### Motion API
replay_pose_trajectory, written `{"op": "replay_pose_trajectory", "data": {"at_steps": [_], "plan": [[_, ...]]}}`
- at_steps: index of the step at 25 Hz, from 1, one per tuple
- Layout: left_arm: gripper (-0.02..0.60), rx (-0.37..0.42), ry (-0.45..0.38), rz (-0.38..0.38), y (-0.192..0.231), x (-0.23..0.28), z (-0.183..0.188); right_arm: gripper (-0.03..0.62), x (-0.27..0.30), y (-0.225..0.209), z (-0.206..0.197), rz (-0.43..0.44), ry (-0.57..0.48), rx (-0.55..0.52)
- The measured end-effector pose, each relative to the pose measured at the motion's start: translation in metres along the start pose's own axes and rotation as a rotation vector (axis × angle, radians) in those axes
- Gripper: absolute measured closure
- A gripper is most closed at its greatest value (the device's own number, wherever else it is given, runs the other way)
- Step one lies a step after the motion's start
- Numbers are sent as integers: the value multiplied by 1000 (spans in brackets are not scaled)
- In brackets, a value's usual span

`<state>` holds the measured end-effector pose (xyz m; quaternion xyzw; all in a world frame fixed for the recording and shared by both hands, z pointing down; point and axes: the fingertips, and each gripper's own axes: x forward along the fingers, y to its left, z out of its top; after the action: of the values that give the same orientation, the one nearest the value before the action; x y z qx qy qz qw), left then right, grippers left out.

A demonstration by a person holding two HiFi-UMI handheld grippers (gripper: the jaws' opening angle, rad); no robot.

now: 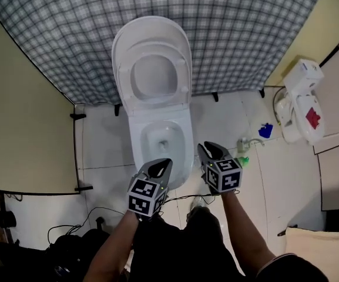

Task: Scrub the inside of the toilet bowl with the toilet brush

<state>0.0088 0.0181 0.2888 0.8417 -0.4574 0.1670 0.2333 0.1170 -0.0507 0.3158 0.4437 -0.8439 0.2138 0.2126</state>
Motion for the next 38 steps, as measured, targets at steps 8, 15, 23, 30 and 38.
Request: {"op": "replay_pose_trajectory", "data": {"at_steps": [8,15,23,30,38], "plan": [[574,29,-138,19,-62,-91,128,508,-127,63,123,128,-217,102],[574,86,-272,-22,-13,-82,166,515,-119,98,199,228,-484,72],[574,82,-363,-10,-35,-104,198,589,-154,116,229,261,-564,-66],[574,115,-411,-32,-32,-117,225,588,-154,133,245,298,-570,-48],[574,115,-412,3,-48,-117,228,588,-166,135,242,363,-537,-92]]}}
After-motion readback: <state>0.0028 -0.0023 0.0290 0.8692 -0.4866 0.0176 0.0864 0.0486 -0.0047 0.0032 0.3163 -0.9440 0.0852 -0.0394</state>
